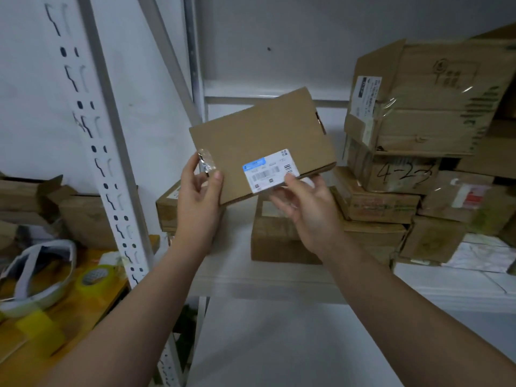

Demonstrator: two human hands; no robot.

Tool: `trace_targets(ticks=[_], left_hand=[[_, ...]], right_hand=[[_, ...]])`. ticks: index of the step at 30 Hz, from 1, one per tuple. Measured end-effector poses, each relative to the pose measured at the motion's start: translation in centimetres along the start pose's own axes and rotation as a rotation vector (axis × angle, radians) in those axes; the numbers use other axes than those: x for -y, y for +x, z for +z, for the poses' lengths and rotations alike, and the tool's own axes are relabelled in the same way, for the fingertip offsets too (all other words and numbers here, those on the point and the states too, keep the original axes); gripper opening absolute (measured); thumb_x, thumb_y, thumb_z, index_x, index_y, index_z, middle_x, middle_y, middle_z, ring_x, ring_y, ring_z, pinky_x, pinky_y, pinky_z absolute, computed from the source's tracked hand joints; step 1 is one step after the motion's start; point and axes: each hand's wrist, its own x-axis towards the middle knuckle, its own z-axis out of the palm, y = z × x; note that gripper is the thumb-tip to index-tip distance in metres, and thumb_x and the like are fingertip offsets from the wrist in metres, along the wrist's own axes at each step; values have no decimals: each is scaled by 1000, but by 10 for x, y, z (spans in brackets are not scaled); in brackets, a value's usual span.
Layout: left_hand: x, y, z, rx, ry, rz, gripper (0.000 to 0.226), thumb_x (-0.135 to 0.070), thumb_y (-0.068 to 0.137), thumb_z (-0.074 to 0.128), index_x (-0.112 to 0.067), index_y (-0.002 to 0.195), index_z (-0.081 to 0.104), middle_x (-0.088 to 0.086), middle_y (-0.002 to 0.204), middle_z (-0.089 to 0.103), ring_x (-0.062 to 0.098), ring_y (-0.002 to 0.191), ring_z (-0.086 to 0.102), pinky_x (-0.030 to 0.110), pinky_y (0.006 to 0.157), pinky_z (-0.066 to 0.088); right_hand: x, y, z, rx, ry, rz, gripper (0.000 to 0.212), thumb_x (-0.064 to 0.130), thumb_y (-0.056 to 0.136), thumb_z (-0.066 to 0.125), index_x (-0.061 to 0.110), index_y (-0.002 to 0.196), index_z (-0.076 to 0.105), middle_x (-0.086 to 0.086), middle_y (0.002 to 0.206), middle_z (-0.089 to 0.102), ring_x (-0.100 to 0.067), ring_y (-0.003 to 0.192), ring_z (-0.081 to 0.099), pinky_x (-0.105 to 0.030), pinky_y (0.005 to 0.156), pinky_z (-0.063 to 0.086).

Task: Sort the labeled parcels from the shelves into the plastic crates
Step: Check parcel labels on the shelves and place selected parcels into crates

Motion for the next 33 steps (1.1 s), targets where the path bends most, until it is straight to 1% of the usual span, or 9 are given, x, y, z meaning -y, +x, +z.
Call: trace_targets(ticks=[4,8,11,15,20,22,24,27,33], left_hand=[[-7,16,-10,-10,75,81,35,-19,101,46,-21,136,44,-8,105,65,1,93,65,18,77,53],[-3,19,-4,0,101,80,28,-22,100,49,-23,128,49,-4,111,63,4,97,64,20,80,53],[-3,14,4,0,119,88,24,-23,99,50,-19,123,47,-17,109,54,-12,86,60,12,72,48],[-3,9,9,72,91,58,27,-22,100,48,-16,126,45,-8,116,53,-17,81,59,7,65,47],[-2,9,2,231,28,123,32,-42,96,39,-31,123,53,-2,140,43,7,125,46,23,100,42],[-1,12,3,209,47,109,36,-53,90,36,-38,117,54,-6,134,47,14,124,47,36,105,41],[-6,17,10,124,25,6,39,-61,86,33,-41,107,59,-3,121,54,20,113,55,41,93,50],[-13,25,20,45,15,-96,53,-55,100,20,-21,112,59,5,102,61,22,93,61,33,74,54],[-10,30,16,152,292,155,40,-45,100,35,-16,117,57,-1,95,64,7,75,60,8,61,45]], right_hand=[[23,2,-23,-103,-132,-142,51,10,94,58,28,137,36,-2,104,67,-21,100,68,-43,86,56],[25,-1,-39,-44,-367,-216,37,11,95,56,41,116,49,-7,110,67,-18,98,68,-48,87,56],[26,-2,-45,-63,-382,-244,38,11,95,55,43,116,50,-7,111,65,-18,99,68,-47,86,56],[29,-4,-53,-81,-473,-298,38,16,95,57,46,117,50,-4,122,56,-16,105,64,-46,84,58],[41,-6,-48,-141,-440,-337,15,14,98,52,23,106,61,0,111,59,-8,85,67,-27,51,57],[45,-5,-48,-139,-433,-342,15,19,97,54,21,108,64,8,100,64,-4,82,68,-29,61,59],[46,-8,-48,-48,-490,-356,30,31,90,59,24,119,59,12,104,65,1,90,65,-22,74,54],[44,-13,-54,42,-597,-346,54,37,82,61,27,133,45,9,120,61,0,107,61,-16,86,51],[46,-12,-57,-188,-738,-436,36,56,81,51,30,104,60,13,97,66,-1,91,63,-45,88,54]])
